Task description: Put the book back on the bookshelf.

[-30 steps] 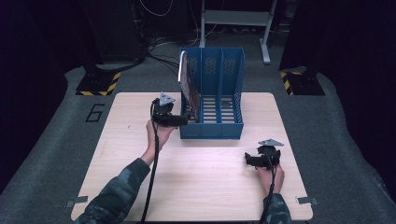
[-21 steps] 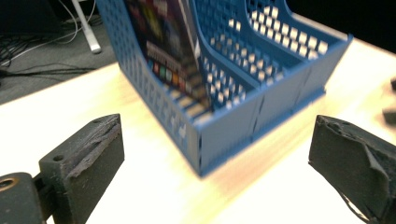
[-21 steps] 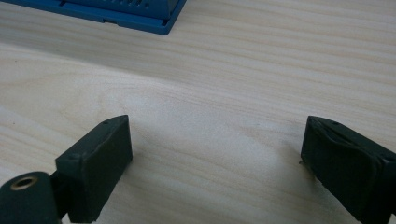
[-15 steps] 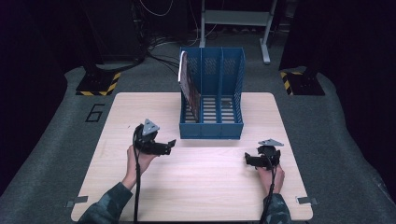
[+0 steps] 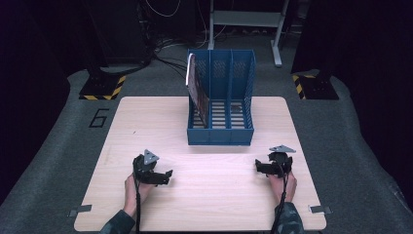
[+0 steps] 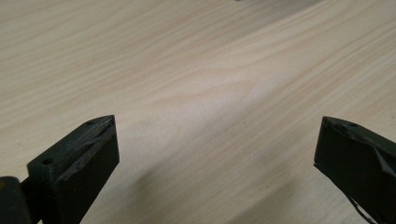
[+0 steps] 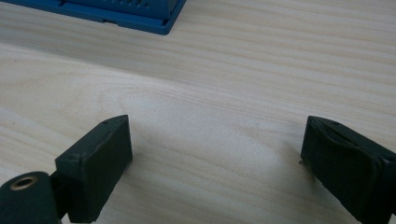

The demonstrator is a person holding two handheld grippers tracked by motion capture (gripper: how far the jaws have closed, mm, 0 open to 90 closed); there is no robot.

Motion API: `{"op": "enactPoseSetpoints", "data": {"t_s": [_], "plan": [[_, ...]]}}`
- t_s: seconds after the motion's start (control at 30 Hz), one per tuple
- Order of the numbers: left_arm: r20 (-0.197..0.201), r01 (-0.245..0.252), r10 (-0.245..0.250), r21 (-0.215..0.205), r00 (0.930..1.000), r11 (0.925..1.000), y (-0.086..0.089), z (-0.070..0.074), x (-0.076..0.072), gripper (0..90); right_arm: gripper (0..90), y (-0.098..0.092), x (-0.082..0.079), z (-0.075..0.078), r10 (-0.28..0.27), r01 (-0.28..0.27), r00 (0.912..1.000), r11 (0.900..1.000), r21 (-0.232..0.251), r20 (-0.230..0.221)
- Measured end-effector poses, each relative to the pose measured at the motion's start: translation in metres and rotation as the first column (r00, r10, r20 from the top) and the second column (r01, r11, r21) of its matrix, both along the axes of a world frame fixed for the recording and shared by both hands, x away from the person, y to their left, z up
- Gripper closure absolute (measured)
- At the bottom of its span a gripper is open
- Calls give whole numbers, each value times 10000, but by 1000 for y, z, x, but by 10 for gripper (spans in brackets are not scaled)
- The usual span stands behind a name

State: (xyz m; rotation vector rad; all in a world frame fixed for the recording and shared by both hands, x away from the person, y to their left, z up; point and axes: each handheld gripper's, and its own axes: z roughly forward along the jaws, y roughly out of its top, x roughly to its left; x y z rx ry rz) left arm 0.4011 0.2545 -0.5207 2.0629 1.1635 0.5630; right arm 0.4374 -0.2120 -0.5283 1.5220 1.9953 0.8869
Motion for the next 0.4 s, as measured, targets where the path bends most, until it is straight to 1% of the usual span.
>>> {"op": "enactPoseSetpoints", "data": {"t_s": [0.03, 0.07, 0.1, 0.13, 0.17, 0.2, 0.23, 0.27, 0.4], "plan": [[-16, -31, 31, 120, 10000, 9999, 1, -2, 0, 1, 84, 0, 0, 0, 0, 0, 10000, 10000, 2, -2], [-60, -33, 34, 144, 10000, 9999, 2, -3, -1, 1, 84, 0, 0, 0, 0, 0, 10000, 10000, -1, 0], [-56, -98, 98, 41, 9999, 9999, 2, -4, -1, 1, 84, 0, 0, 0, 0, 0, 10000, 10000, 2, -2], [-143, -111, 112, 27, 9998, 9999, 3, -6, -1, 1, 84, 0, 0, 0, 1, -1, 10000, 10000, -2, -2], [-180, -52, 55, 152, 9998, 9999, 4, -7, -1, 1, 84, 0, 0, 0, 0, 0, 10000, 10000, -3, -2], [-342, -102, 105, 84, 9994, 9999, 5, -10, 0, 1, 84, 0, 0, 0, -3, 3, 10000, 10000, 1, -1], [-443, -80, 83, 70, 9990, 9999, 6, -9, 0, 0, 84, 0, 0, 0, 1, -1, 10000, 10000, 1, 0], [-330, -216, 216, 3, 9992, 9998, 6, -10, 0, 0, 84, 0, 0, 0, 1, -1, 10000, 10000, 1, -1], [-369, -209, 210, 27, 9991, 9998, 7, -10, 0, 0, 84, 0, 0, 0, 1, -1, 10000, 10000, 2, 0]]}}
